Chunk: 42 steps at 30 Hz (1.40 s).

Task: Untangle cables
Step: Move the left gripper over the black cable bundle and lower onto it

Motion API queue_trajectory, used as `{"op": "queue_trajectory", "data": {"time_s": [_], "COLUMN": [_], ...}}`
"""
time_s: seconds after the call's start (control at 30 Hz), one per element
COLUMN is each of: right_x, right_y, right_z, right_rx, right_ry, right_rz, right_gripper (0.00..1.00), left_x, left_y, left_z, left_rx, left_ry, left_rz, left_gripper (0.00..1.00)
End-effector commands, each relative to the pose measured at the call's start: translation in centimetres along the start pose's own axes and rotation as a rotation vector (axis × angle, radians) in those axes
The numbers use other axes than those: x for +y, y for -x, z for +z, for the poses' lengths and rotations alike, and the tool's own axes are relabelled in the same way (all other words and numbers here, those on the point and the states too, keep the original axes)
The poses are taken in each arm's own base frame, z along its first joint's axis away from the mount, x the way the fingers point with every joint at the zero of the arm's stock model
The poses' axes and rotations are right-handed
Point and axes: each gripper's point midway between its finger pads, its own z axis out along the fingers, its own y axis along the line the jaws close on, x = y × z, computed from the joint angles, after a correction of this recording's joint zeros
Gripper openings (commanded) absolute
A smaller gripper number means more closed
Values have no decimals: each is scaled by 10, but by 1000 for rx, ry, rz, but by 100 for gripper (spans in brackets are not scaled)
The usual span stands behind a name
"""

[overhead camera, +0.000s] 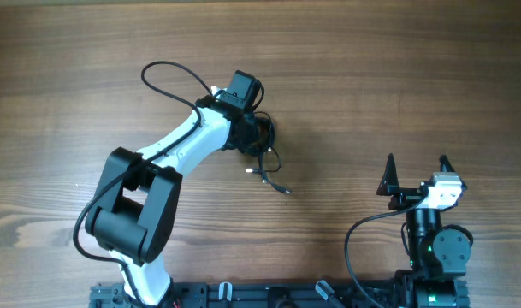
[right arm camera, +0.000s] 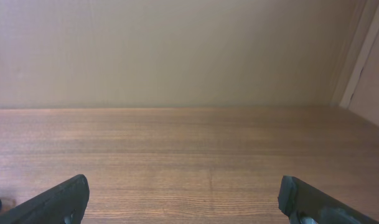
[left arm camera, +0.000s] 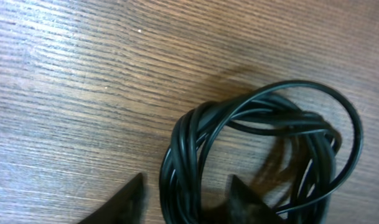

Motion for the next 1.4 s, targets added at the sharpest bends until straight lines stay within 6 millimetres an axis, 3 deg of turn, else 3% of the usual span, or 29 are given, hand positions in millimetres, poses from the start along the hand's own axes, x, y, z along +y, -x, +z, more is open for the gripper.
{"op": "queue_trajectory", "data": {"time_s": [0.0, 0.2, 0.43, 0.6, 0.7, 0.83, 0.93, 1.03, 1.07, 1.1, 1.13, 1.17, 1.33, 1.37], "right_x": [3, 3, 3, 3, 3, 3, 3, 3, 3, 3, 3, 3, 3, 3], "right_y": [2, 2, 2, 2, 2, 2, 2, 2, 2, 2, 2, 2, 2, 2], "right_z": [-1, -1, -1, -1, -1, -1, -1, -1, -1, -1, -1, -1, -1, -1], "right_rx": [-12, -12, -12, -12, -12, -12, -12, -12, -12, -12, -12, -12, -12, -12], "right_ry": [17, 17, 17, 17, 17, 17, 17, 17, 17, 17, 17, 17, 17, 17], "right_rz": [-13, -13, -13, -14, -14, -13, -13, -14, -14, -13, -13, -14, -13, -13], "right_gripper": [100, 100, 100, 100, 100, 100, 100, 100, 100, 100, 100, 100, 100, 100], "left_x": [3, 8, 17, 25, 37, 53, 41, 27, 29, 32, 34, 36, 56, 62], "left_y": [3, -3, -15, -19, -23, -30, -38, -43, -45, -47, -45, -43, -30, -31], "left_z": [2, 2, 9, 5, -8, -46, -72, -85, -86, -84, -84, -83, -82, -82], "left_rx": [-2, 20, 47, 66, 86, 100, 159, 209, 215, 214, 202, 187, 83, 75], "left_ry": [24, 43, 65, 88, 122, 153, 73, 3, 13, 20, 22, 28, 106, 136], "left_rz": [-16, -13, -14, -44, -189, -550, -759, -814, -786, -738, -691, -657, -513, -449], "left_gripper": [36, 35, 4, 4, 4, 4, 4, 4, 28, 69, 90, 100, 99, 90]}}
